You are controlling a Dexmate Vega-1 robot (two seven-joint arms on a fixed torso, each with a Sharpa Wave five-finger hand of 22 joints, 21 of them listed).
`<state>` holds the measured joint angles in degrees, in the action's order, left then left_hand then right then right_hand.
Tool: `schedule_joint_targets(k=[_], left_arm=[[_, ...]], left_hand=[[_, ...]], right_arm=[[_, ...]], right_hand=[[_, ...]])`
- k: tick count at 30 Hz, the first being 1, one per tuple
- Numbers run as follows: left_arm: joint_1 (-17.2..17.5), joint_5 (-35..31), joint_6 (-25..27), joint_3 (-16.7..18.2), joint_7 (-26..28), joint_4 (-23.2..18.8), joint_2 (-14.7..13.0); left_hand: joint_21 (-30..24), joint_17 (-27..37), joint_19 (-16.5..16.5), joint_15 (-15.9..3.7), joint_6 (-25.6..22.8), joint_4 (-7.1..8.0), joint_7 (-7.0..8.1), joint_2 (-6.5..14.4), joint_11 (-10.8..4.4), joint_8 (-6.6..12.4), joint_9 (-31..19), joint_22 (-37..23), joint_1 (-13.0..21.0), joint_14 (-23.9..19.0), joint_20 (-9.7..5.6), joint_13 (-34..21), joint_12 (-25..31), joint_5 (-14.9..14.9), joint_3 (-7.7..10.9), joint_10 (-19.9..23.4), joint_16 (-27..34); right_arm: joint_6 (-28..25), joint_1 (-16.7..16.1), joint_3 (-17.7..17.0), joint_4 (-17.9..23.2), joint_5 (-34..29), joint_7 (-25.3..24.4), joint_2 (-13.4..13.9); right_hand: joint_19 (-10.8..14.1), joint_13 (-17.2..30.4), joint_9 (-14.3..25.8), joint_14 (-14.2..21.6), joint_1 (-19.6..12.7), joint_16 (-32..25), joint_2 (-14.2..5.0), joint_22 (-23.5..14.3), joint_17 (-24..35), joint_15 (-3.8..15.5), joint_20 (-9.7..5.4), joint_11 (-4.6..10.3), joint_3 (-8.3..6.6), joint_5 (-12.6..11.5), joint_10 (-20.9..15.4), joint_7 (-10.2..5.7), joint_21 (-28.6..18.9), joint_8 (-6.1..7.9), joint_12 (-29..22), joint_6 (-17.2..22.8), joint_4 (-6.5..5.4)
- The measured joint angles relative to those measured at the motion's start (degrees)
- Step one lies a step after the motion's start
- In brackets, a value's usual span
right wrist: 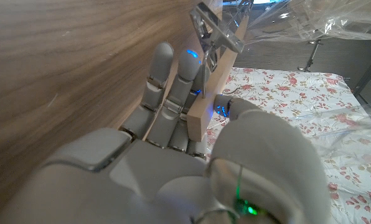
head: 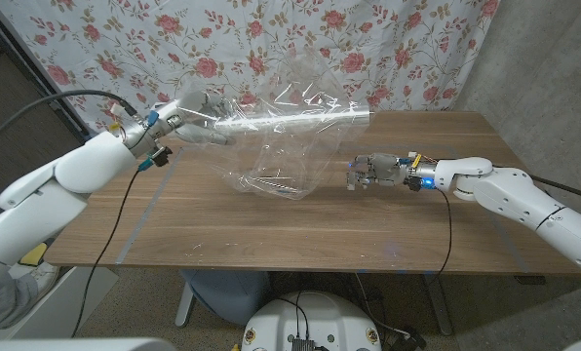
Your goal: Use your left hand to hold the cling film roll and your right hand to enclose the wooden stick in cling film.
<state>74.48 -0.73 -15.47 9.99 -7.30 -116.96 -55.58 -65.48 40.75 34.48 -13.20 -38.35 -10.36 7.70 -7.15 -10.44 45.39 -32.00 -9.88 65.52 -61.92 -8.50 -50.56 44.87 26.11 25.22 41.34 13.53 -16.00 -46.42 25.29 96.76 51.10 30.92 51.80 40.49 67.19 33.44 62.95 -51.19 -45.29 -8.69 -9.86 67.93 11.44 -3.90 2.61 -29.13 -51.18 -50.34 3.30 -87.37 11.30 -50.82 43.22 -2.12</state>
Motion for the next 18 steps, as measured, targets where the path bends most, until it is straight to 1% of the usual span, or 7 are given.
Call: schedule_joint_targets(k=[12,18], left_arm=[[-0.74,0.72,-1.24,-1.45,-0.54,1.21,0.33],[-1.00,1.08,-1.91,-2.17,-0.59,1.75,0.34]], left_hand=[[0.01,0.00,-0.22,0.00,0.08,0.00,0.08,0.00,0.01,0.00,0.00,0.00,0.00,0.00,-0.22,-0.07,-0.11,0.00,0.00,0.00,0.00],[-0.03,0.00,-0.22,0.00,-0.12,0.00,-0.12,0.00,0.01,0.00,0.00,0.00,0.00,0.00,-0.22,-0.07,-0.12,-0.01,0.00,-0.01,-0.44]], right_arm=[[1.02,-0.64,-0.94,-0.27,1.02,-1.86,-1.19],[1.13,-0.69,-1.13,-0.31,1.22,-2.42,-1.54]], right_hand=[[0.00,-0.01,0.00,0.12,0.00,0.44,0.00,0.00,-0.04,-0.11,0.00,0.00,-0.15,0.01,0.00,0.07,0.00,-0.06,-0.07,0.09,0.15],[0.00,-0.01,0.00,0.19,0.01,0.89,-0.01,0.00,-0.31,-0.18,0.00,0.00,-0.15,0.02,0.00,0.07,0.00,-0.11,-0.08,0.09,0.15]])
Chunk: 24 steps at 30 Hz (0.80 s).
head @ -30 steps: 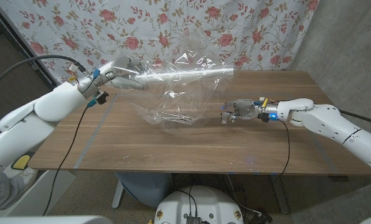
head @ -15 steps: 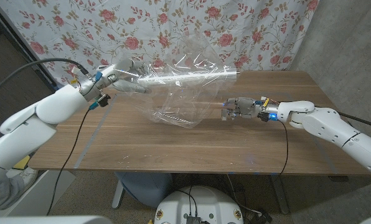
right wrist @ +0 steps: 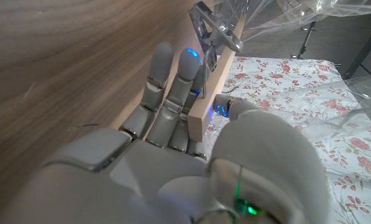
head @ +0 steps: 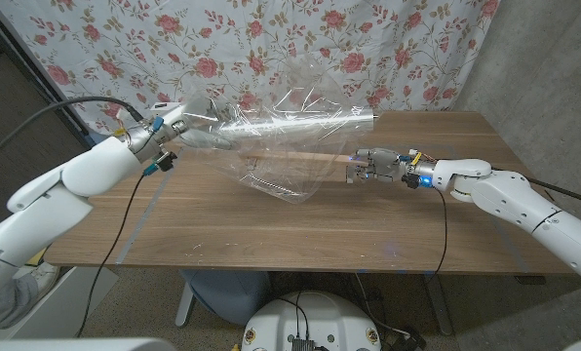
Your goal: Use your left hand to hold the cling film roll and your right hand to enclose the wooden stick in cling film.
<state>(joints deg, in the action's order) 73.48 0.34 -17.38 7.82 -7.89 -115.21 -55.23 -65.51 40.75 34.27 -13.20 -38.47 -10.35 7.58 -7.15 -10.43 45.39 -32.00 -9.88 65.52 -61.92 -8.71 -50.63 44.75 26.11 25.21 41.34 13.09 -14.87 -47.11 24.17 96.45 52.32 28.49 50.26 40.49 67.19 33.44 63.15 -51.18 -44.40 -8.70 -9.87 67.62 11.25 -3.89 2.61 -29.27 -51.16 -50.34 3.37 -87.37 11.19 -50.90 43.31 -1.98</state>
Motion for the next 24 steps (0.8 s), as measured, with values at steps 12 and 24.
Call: schedule_joint_targets(k=[12,24], left_arm=[[-0.15,0.19,-0.50,-0.53,0.23,0.68,-0.12],[0.40,0.33,-0.78,-0.35,0.51,0.69,-0.37]], left_hand=[[-0.18,0.00,0.01,0.00,0.00,0.00,0.00,0.00,0.00,0.00,0.00,0.00,0.00,0.00,0.00,0.13,-0.01,-0.01,0.00,0.00,0.00],[-0.40,-0.01,0.01,0.00,0.01,0.00,0.01,0.00,-0.12,0.00,0.00,0.00,0.00,0.00,0.01,0.06,-0.09,-0.01,0.00,0.12,0.00]], right_arm=[[-0.06,0.16,-0.09,0.16,0.13,-0.46,-0.15],[-0.13,0.74,0.10,-0.02,-0.04,-0.37,-0.55]], right_hand=[[0.00,0.00,-0.01,0.02,0.00,0.00,0.00,0.00,0.27,-0.02,0.00,0.00,0.00,0.21,0.00,-0.01,0.34,-0.06,0.02,-0.01,0.00],[0.00,0.00,-0.04,0.07,0.01,0.00,-0.01,-0.01,0.13,-0.01,0.00,0.00,0.00,0.26,0.00,-0.02,0.34,0.12,0.21,-0.02,0.00]])
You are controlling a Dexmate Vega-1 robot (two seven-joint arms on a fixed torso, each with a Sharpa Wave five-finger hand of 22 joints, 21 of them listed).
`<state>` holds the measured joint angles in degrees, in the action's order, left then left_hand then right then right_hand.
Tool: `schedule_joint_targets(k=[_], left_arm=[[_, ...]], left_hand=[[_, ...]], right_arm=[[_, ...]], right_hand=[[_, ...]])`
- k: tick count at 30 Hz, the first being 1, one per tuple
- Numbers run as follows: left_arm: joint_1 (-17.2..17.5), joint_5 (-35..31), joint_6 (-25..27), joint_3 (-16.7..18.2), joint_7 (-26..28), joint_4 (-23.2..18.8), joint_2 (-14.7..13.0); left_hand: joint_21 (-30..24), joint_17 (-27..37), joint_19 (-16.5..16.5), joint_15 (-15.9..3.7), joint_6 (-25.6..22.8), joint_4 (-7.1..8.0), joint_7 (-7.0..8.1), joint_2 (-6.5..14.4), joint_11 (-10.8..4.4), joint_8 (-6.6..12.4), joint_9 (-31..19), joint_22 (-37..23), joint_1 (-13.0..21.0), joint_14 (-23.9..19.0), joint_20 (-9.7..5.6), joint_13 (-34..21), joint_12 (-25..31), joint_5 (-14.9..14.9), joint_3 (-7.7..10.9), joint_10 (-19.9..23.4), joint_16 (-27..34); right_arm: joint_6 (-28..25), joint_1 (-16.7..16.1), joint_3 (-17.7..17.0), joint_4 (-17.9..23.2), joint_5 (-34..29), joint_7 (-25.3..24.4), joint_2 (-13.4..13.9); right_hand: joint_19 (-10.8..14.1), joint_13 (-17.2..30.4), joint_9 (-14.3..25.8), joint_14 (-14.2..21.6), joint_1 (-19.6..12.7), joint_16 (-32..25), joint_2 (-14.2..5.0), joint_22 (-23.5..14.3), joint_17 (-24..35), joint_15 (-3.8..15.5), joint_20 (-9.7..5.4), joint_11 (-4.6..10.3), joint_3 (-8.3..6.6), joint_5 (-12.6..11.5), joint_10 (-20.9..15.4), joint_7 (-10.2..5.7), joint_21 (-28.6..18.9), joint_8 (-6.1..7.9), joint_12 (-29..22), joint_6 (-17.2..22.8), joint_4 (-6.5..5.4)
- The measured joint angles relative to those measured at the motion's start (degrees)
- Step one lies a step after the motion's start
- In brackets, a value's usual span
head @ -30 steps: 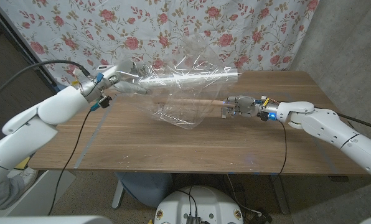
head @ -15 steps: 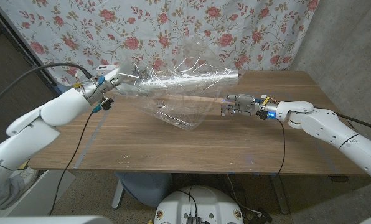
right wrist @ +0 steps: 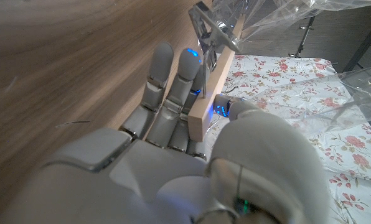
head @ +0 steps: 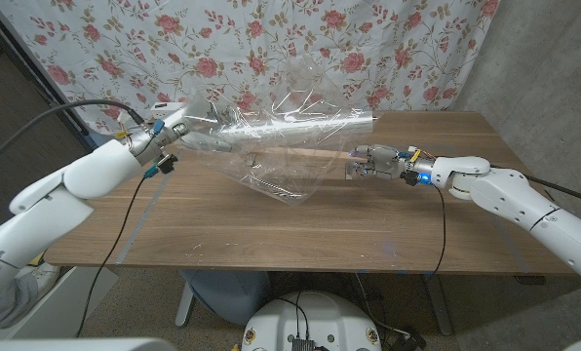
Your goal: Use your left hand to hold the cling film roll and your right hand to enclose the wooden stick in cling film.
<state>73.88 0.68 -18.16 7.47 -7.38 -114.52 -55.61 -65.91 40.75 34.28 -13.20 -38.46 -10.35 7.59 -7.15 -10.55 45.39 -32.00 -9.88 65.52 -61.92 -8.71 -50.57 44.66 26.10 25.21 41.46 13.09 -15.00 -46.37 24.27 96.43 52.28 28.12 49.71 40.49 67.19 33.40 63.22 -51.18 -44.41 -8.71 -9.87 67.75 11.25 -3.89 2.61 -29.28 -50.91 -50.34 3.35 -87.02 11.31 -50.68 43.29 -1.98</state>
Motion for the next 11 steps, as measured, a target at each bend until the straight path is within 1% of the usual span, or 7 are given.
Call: schedule_joint_targets(k=[11], left_arm=[[0.87,-0.06,-0.20,0.79,0.01,-0.37,-0.03]], left_hand=[[0.00,0.28,-0.11,-0.32,0.01,0.00,0.01,0.00,0.01,0.00,0.00,0.00,0.00,-0.32,-0.11,-0.09,-0.01,0.25,0.00,-0.01,0.00]], right_arm=[[-0.07,0.34,0.32,-0.17,-0.23,0.08,-0.26]], right_hand=[[0.00,0.01,0.00,0.20,0.00,0.08,0.00,0.00,0.15,0.15,0.00,-0.21,0.00,0.18,-0.21,-0.11,0.00,0.00,0.22,0.10,0.00]])
